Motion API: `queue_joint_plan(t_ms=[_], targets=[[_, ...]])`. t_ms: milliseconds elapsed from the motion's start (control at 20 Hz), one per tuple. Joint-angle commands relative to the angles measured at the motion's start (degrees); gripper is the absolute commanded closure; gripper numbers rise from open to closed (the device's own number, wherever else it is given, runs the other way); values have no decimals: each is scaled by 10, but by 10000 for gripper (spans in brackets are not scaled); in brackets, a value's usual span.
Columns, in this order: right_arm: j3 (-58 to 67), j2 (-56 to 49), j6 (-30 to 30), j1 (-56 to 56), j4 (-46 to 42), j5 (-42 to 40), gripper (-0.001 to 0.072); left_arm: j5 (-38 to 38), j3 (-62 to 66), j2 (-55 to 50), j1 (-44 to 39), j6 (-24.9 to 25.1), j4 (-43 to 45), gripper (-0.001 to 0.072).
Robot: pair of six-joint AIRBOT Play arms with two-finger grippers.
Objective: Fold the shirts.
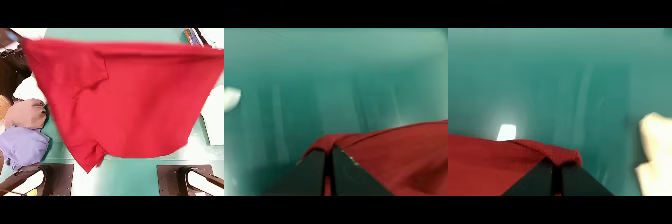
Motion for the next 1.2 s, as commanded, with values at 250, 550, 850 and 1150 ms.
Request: queue_joint_plan(t_ms=[250,550,850,1150], targets=[[-75,-241,2,45,2,-158,693,199,-101,-232,0,86,-70,682],[12,-278,-10,44,9,-124,693,155,-99,-246,0,101,-86,683],[-164,-197,-11,45,-30,-143,693,73,-151,-246,-52,89,46,683],[-257,-166,-4,38,6,-150,333,65,-181,-236,-58,23,66,249]])
